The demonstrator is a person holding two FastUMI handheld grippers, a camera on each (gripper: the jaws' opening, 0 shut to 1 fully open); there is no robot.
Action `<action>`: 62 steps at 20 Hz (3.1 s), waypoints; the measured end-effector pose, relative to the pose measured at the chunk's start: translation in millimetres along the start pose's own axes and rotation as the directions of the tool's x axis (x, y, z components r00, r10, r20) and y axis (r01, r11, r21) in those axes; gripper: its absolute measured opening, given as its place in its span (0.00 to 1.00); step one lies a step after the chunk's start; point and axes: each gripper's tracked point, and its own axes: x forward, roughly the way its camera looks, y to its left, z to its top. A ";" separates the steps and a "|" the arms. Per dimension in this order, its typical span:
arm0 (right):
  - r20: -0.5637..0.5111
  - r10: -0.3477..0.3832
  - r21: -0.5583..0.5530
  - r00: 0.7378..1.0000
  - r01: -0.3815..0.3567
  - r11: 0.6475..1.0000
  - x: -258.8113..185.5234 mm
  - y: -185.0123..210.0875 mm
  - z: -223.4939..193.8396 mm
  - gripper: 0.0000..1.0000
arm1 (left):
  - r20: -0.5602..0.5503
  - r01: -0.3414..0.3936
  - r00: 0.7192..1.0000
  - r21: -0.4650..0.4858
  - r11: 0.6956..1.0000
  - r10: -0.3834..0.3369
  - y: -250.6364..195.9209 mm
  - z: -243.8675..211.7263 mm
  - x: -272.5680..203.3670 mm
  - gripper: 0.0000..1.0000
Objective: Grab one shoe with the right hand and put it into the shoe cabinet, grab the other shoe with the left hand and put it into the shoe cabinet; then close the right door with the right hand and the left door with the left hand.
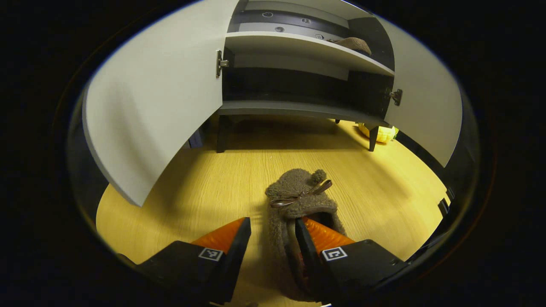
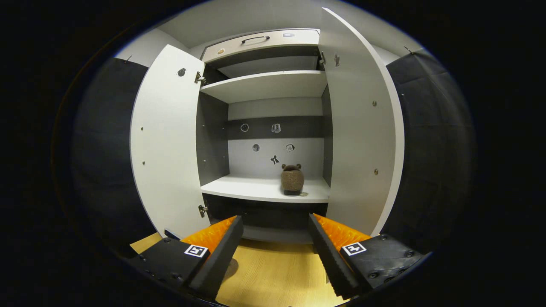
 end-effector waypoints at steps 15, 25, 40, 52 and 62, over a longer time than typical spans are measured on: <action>-0.047 0.033 -0.008 0.998 -0.034 0.999 1.4 -0.3 -7.8 0.98 | -0.021 -0.008 1.000 0.045 0.999 0.009 -6.8 3.6 -4.4 0.05; 0.020 0.152 0.025 0.988 -0.153 0.988 -4.5 11.2 29.8 0.98 | 0.135 0.017 0.991 0.050 0.999 -0.023 -34.3 113.9 -149.0 0.05; 0.070 0.381 0.100 0.922 -0.387 0.917 -9.9 33.3 59.6 0.99 | 0.388 -0.010 0.921 0.086 0.996 -0.024 -69.1 411.4 -129.4 0.05; -0.009 0.467 0.044 0.884 -0.466 0.884 20.9 45.2 40.9 0.99 | 0.279 -0.116 0.953 -0.016 0.993 0.116 -17.2 508.2 44.7 0.05; -0.011 0.478 0.047 0.878 -0.477 0.877 40.1 40.2 43.5 0.99 | 0.201 -0.129 0.971 -0.037 0.991 0.134 -2.6 499.6 99.9 0.05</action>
